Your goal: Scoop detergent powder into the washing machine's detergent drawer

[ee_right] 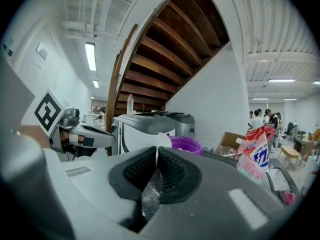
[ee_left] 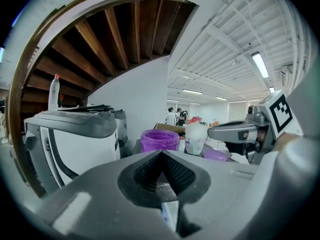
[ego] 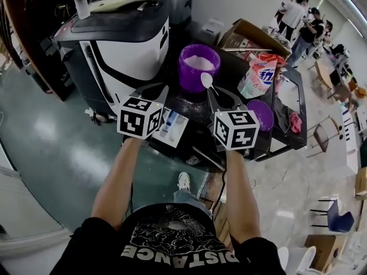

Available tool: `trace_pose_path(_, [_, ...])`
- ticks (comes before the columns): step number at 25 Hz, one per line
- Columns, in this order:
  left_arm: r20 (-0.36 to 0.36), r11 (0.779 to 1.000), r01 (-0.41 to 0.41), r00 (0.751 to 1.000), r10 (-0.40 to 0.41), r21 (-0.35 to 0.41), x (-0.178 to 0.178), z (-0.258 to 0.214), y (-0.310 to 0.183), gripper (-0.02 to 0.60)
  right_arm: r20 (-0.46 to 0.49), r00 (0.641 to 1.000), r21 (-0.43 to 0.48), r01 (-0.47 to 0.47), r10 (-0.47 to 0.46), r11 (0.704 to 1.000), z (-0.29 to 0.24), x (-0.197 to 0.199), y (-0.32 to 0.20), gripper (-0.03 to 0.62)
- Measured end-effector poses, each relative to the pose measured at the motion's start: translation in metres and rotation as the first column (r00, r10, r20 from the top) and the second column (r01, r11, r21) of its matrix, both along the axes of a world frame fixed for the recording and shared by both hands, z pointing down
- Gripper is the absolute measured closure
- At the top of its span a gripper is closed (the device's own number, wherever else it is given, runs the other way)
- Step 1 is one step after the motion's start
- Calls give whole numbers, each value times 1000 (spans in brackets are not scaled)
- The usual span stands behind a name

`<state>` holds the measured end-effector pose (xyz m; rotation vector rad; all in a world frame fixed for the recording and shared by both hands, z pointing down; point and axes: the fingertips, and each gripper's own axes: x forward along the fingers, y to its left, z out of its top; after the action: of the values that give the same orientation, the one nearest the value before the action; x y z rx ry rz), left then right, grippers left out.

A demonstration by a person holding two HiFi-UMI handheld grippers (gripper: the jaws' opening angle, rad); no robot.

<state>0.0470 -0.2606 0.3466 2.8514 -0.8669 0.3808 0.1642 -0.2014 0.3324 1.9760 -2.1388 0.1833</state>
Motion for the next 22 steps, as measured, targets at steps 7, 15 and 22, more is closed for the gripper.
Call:
trace_pose_path(7, [5, 999, 34, 999, -34, 0, 30, -6, -44, 580, -67, 993, -34, 93, -95, 995, -12, 27, -57, 559])
trace_pose_path(15, [18, 998, 63, 998, -63, -7, 65, -4, -78, 580, -138, 967, -107, 201, -215, 974, -16, 55, -105, 559])
trace_pose_path(22, [21, 994, 106, 994, -105, -12, 80, 2, -96, 580, -196, 923, -207, 292, -332, 934, -3, 64, -138, 559])
